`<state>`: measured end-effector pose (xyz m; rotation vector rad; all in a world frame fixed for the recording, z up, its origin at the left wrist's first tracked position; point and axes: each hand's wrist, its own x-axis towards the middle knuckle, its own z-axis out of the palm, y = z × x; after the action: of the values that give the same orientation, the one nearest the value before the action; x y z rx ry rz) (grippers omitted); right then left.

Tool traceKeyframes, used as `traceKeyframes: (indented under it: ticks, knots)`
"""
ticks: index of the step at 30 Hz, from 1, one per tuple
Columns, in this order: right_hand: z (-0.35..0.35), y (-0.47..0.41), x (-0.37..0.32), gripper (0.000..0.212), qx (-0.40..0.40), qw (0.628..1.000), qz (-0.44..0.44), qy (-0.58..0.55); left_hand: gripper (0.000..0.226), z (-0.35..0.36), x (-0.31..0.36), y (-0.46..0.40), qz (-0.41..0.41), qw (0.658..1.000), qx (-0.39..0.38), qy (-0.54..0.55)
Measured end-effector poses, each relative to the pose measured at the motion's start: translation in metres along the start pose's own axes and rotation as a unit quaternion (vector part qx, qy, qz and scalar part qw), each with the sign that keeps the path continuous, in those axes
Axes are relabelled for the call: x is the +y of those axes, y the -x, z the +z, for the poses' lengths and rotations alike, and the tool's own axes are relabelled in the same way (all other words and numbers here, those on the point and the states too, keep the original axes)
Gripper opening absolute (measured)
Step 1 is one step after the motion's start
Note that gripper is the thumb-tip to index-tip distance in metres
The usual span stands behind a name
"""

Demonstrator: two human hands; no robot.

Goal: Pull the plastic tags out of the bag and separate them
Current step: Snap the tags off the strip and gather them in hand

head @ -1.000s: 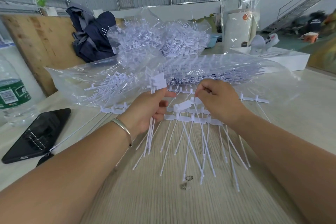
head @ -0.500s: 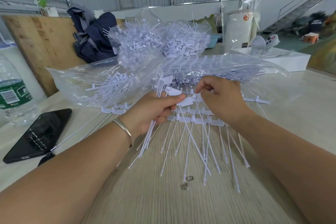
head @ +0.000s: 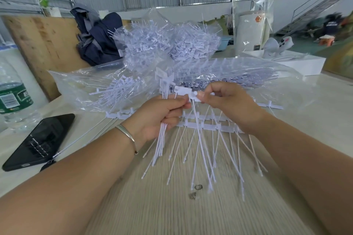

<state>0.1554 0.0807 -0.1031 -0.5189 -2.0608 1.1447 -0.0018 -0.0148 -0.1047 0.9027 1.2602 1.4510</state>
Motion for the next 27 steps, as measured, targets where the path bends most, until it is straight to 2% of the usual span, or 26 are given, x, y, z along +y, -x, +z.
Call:
traceKeyframes:
  ticks: [2,4,9,13,17,22,27]
  knots:
    - [0.004,0.001,-0.003,0.028,-0.028,0.998,0.009,-0.054,0.025,0.004,0.001,0.000,-0.024,0.996,-0.047,0.067]
    - [0.006,0.001,-0.004,0.029,-0.041,0.996,0.014,-0.071,0.025,0.005,0.001,-0.001,-0.025,0.995,-0.060,0.074]
    - [0.009,0.001,0.002,0.054,-0.025,0.999,0.007,-0.019,0.009,0.005,-0.001,-0.002,-0.018,0.998,-0.054,0.010]
    - [0.008,0.001,0.005,0.047,0.016,0.997,-0.017,0.079,0.013,0.004,-0.003,-0.002,-0.055,0.997,-0.046,-0.027]
    - [0.007,0.002,0.006,0.046,0.059,0.987,-0.038,0.147,0.013,0.001,-0.002,-0.004,-0.082,0.995,0.003,-0.049]
    - [0.000,0.002,0.004,0.058,0.092,0.992,-0.031,0.086,0.018,-0.010,-0.003,-0.011,-0.076,0.994,0.084,-0.004]
    - [0.000,0.000,0.007,0.057,0.077,0.990,-0.032,0.113,0.023,-0.011,-0.004,-0.013,-0.086,0.994,0.063,-0.002]
